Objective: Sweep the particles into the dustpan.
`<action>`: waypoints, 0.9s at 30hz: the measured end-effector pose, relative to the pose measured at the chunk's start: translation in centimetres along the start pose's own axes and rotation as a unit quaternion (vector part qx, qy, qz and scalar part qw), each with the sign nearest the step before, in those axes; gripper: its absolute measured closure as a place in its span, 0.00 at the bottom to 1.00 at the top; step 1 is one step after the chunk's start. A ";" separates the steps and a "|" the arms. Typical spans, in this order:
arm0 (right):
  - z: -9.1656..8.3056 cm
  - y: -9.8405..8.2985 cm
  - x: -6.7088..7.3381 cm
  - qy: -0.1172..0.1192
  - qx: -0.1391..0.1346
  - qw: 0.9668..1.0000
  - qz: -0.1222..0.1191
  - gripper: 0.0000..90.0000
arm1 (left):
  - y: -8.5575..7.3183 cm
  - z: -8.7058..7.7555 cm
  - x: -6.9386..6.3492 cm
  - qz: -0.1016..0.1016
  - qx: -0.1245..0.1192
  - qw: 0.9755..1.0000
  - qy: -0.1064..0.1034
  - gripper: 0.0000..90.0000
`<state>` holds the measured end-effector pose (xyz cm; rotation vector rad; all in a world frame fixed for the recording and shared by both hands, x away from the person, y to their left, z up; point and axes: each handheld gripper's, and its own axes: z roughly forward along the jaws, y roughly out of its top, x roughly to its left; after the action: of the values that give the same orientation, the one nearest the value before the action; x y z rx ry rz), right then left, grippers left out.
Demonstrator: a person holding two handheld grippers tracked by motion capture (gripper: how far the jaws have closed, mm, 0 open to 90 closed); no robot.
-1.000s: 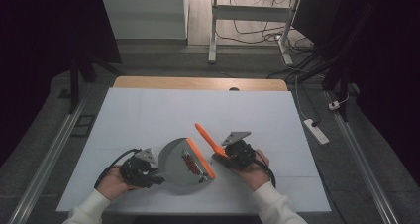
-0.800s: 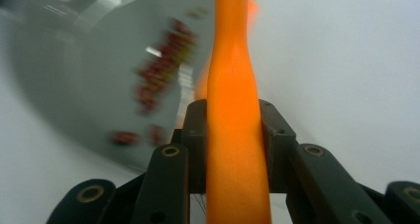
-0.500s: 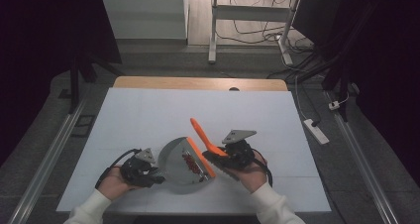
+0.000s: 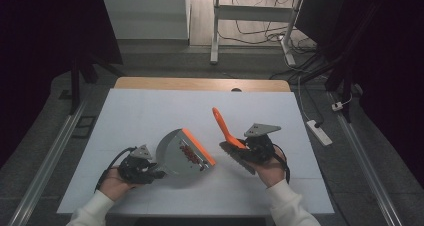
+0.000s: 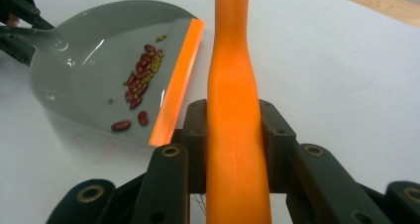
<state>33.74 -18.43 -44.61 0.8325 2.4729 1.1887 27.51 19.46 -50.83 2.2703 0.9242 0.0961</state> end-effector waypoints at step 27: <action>-2.4 -3.5 -1.9 -0.021 0.020 0.999 0.013 0.78 | -0.5 -2.2 1.4 -0.119 -0.062 0.989 0.055 0.69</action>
<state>32.80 -22.85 -45.88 0.8942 2.4657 1.1221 27.62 21.87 -49.74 2.0418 1.2074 0.1698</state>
